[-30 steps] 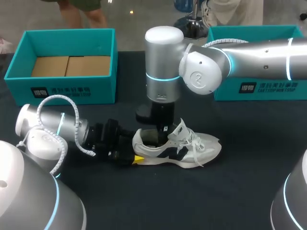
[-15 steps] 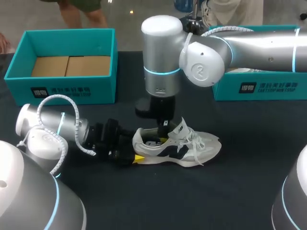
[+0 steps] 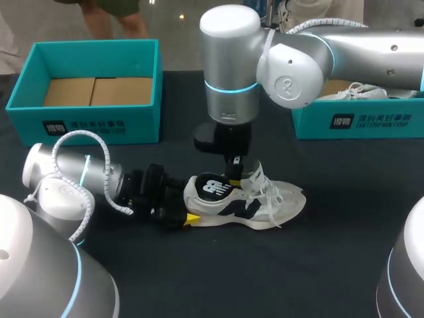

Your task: Take the shoe out of the shoebox, open the shoe tongue, remove and reinsert the insole, then place the shoe into the shoebox

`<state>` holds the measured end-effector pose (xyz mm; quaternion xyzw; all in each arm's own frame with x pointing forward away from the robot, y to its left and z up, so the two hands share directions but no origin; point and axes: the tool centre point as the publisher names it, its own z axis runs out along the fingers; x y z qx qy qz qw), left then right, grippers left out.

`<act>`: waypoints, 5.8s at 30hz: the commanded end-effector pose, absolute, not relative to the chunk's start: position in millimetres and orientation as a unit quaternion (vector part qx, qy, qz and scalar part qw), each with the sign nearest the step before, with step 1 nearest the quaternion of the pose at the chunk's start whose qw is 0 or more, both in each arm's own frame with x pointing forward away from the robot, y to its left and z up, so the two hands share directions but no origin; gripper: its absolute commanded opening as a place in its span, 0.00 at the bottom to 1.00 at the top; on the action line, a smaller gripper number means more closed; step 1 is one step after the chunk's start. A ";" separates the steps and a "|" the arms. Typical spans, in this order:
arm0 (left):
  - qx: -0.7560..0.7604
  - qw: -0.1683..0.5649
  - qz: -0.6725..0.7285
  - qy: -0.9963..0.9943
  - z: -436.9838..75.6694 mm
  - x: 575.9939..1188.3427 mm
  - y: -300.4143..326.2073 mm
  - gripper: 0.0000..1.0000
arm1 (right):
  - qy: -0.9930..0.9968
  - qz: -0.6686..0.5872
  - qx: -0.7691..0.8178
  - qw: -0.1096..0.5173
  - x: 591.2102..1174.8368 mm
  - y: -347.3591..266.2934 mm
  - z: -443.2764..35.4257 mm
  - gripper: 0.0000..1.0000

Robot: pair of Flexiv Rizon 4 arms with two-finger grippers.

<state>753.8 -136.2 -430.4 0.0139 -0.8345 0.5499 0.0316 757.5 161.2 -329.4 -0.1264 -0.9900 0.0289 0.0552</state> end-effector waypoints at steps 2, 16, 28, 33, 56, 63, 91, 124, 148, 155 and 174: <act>0.014 0.032 0.549 -0.835 -432.7 755.0 -136.9 0.00 | -0.991 0.017 -0.125 0.045 761.0 157.3 -312.3 0.00; 0.014 0.032 0.549 -0.835 -432.7 755.0 -136.9 0.00 | -0.994 -0.030 -0.096 0.043 783.2 175.9 -309.7 0.00; 0.014 0.032 0.549 -0.835 -432.7 755.0 -136.9 0.00 | -0.994 -0.070 -0.073 0.046 798.0 201.2 -317.3 0.00; 0.014 0.032 0.549 -0.835 -432.7 755.0 -136.9 0.00 | -0.992 -0.091 -0.063 0.056 799.5 208.1 -321.4 0.00; 0.014 0.032 0.549 -0.835 -432.7 755.0 -136.9 0.00 | -0.978 -0.153 -0.040 0.135 798.3 182.1 -319.5 0.85; 0.014 0.032 0.549 -0.835 -432.7 755.0 -136.9 0.00 | -0.975 -0.160 -0.035 0.149 798.3 187.2 -327.6 0.75; 0.014 0.032 0.549 -0.835 -432.7 755.0 -136.9 0.00 | -0.963 -0.208 -0.010 0.171 781.9 220.9 -325.3 0.50; 0.014 0.032 0.549 -0.835 -432.7 755.0 -136.9 0.00 | -0.962 -0.252 0.006 0.108 818.9 233.5 -255.7 0.00; 0.014 0.032 0.549 -0.835 -432.7 755.0 -136.9 0.00 | -0.953 -0.299 0.035 0.036 887.5 247.1 -181.2 0.00; 0.014 0.032 0.549 -0.835 -432.7 755.0 -136.9 0.00 | -0.953 -0.299 0.035 0.036 887.5 247.1 -181.2 0.00; 0.014 0.032 0.549 -0.835 -432.7 755.0 -136.9 0.00 | -0.939 -0.340 -0.001 0.046 888.4 245.8 -168.8 0.00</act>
